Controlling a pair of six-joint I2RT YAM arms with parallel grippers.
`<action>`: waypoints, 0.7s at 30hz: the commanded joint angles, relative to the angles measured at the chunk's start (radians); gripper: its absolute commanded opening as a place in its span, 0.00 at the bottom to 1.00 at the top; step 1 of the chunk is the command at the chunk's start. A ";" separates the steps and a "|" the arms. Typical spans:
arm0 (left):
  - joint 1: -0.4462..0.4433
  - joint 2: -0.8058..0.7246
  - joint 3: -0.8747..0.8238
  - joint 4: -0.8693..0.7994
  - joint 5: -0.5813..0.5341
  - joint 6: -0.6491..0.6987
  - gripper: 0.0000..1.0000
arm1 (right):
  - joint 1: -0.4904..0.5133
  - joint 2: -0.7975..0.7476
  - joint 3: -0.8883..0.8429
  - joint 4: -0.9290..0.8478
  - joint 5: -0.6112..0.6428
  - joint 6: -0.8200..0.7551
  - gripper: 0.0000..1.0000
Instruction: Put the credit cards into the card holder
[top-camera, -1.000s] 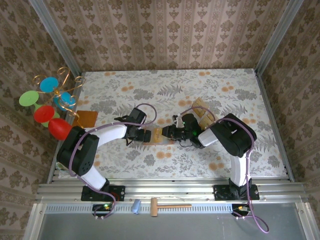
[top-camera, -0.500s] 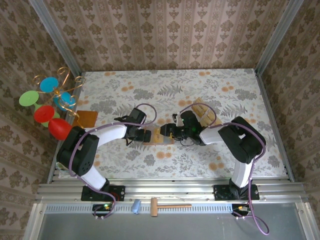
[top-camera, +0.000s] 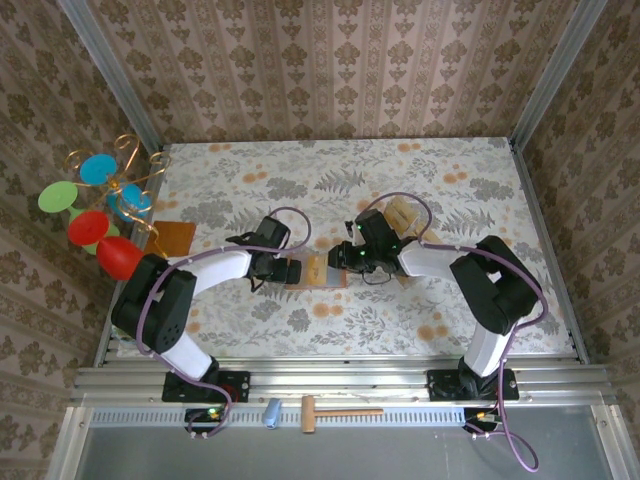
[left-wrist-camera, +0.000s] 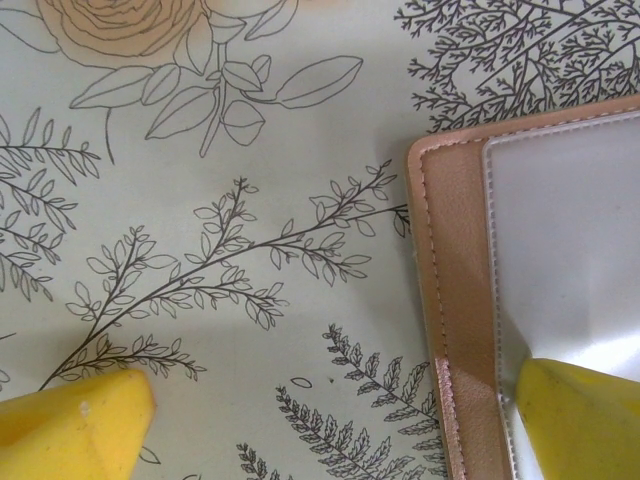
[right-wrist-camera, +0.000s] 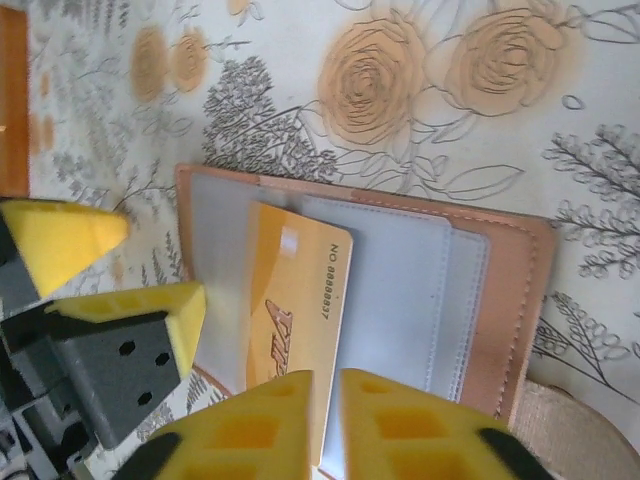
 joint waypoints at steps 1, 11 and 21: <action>0.019 0.014 -0.031 -0.016 -0.008 -0.015 0.95 | 0.025 0.023 0.054 -0.142 0.089 -0.046 0.06; 0.023 0.012 -0.034 -0.008 -0.002 -0.014 0.95 | 0.069 0.100 0.149 -0.212 0.136 -0.067 0.00; 0.023 0.012 -0.044 0.004 0.003 -0.016 0.95 | 0.091 0.147 0.183 -0.220 0.134 -0.065 0.00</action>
